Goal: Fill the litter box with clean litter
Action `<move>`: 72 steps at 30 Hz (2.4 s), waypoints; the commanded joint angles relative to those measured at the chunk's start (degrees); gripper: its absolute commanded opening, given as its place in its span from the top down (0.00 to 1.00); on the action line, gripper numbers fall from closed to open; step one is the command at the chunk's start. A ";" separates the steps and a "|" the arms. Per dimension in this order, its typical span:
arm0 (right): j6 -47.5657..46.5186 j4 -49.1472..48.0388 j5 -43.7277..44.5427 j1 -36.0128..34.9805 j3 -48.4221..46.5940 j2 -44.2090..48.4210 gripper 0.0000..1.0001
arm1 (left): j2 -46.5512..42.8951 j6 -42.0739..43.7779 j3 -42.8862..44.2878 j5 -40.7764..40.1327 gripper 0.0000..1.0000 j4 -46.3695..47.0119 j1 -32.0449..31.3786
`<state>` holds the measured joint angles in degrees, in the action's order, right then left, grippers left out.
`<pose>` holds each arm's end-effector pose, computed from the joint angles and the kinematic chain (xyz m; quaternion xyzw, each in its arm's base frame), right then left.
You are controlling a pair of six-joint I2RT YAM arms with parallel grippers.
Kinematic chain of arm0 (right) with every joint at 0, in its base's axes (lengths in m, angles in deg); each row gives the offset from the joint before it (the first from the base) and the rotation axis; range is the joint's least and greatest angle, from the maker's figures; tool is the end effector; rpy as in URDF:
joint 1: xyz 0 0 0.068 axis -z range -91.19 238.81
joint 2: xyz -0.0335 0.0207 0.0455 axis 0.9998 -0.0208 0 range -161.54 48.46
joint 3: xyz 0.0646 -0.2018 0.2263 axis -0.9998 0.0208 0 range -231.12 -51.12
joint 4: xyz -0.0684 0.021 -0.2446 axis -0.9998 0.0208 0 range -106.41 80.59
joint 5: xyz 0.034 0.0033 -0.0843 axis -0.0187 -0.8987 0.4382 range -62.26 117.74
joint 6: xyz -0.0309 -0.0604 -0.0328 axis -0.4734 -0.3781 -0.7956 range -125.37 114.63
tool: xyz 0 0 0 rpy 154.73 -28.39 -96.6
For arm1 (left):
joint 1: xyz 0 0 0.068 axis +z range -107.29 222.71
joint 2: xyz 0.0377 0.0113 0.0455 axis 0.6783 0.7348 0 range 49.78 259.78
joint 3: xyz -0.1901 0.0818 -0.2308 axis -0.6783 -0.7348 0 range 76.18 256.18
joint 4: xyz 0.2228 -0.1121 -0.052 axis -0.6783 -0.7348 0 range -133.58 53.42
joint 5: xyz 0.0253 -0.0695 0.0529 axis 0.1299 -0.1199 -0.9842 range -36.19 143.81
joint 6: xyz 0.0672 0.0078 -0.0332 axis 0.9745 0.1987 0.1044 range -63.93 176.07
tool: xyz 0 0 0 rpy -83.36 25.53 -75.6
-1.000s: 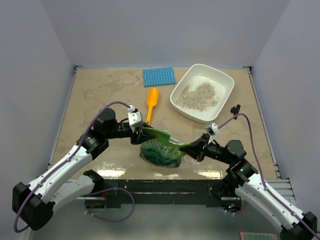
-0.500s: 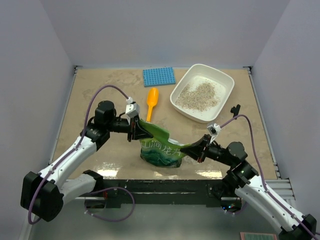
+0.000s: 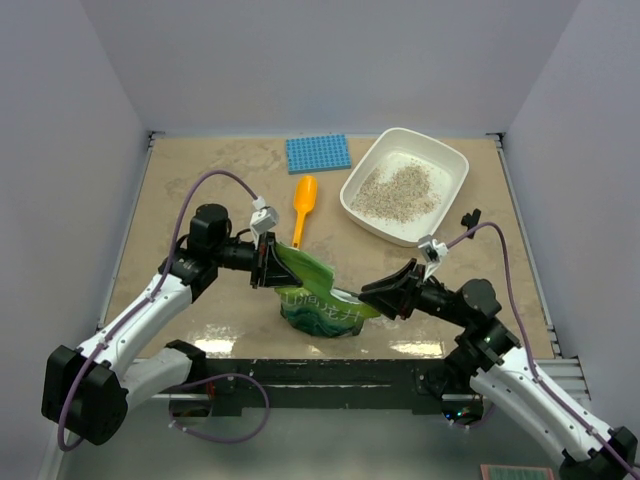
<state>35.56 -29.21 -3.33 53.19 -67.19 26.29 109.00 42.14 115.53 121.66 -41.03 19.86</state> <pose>0.0707 0.0911 0.2771 -0.1702 0.6489 0.5857 0.4549 0.1603 -0.1315 0.3084 0.3560 0.6715 -0.5869 0.2791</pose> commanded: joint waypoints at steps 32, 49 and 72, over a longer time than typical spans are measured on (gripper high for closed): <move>-7.53 3.57 -3.74 0.20 1.31 1.26 0.41 | 6.78 3.04 5.38 -2.73 1.00 -9.44 0.53; 14.43 -0.33 -2.07 0.20 2.80 0.55 1.00 | 4.94 -0.12 4.33 -3.17 1.00 -15.40 0.62; 31.40 31.95 6.20 0.11 0.61 11.80 1.00 | -1.04 -14.37 -4.37 -0.18 1.00 -27.10 0.70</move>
<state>66.70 -4.31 0.25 52.80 -64.77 38.07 108.70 29.50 115.16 121.16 -61.37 19.21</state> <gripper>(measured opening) 0.010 0.018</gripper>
